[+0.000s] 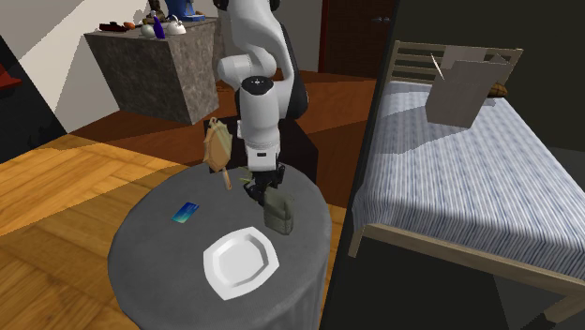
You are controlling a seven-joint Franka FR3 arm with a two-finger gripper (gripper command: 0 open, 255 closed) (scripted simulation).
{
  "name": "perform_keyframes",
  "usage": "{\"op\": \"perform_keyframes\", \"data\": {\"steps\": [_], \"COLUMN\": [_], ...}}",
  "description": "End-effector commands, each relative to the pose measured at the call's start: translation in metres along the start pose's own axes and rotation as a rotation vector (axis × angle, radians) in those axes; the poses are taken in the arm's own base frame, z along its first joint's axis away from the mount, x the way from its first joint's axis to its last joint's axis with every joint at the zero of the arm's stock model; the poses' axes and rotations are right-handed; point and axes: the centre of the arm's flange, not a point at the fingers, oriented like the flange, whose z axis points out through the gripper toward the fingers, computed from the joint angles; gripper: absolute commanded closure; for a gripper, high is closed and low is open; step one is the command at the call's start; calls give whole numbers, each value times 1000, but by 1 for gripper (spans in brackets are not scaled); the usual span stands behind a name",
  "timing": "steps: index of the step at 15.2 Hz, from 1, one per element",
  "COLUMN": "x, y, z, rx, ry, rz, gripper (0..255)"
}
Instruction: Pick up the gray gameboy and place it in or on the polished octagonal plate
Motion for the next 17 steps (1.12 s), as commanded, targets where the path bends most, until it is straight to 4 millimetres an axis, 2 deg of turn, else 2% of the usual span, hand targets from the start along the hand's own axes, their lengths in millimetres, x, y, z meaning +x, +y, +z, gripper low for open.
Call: {"op": "perform_keyframes", "data": {"steps": [1, 17], "x": [0, 1], "y": [-2, 0], "z": [2, -82], "rx": [2, 2], "ry": [-2, -2], "rz": [-1, -1], "gripper": [255, 255]}}
